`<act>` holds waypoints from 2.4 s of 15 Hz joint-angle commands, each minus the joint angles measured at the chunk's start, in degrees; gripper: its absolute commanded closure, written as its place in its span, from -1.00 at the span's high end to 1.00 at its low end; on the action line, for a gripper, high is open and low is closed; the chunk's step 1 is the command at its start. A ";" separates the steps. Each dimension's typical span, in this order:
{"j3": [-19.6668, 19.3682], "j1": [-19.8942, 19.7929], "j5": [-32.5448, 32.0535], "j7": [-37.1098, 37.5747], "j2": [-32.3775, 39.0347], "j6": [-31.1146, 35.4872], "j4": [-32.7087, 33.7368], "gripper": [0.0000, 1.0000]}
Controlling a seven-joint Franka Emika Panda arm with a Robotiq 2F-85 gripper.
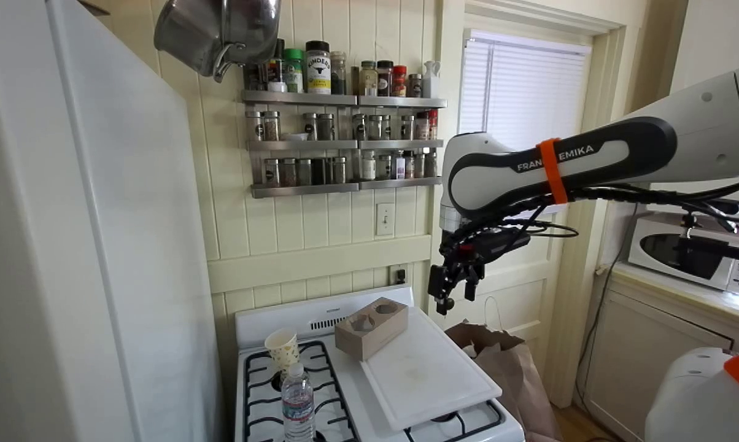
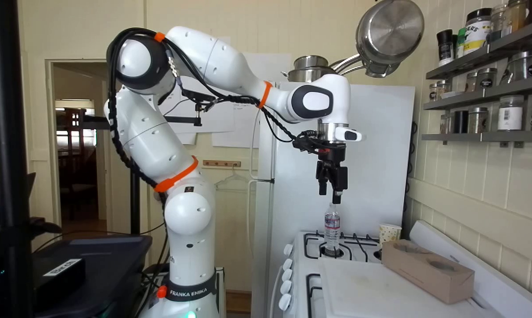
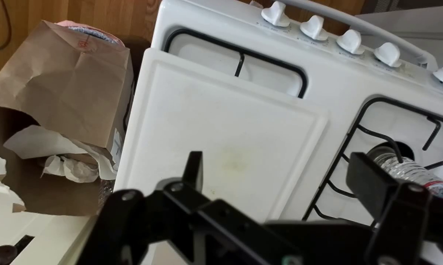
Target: Adjust the cup holder on the cutting board
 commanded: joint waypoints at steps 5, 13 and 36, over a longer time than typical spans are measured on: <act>2.22 -1.41 -8.47 -2.30 2.96 12.37 1.71 1.00; -2.59 -0.19 -2.34 -6.44 18.16 14.02 15.09 1.00; -4.68 -3.87 -10.81 -1.55 52.10 6.10 41.50 1.00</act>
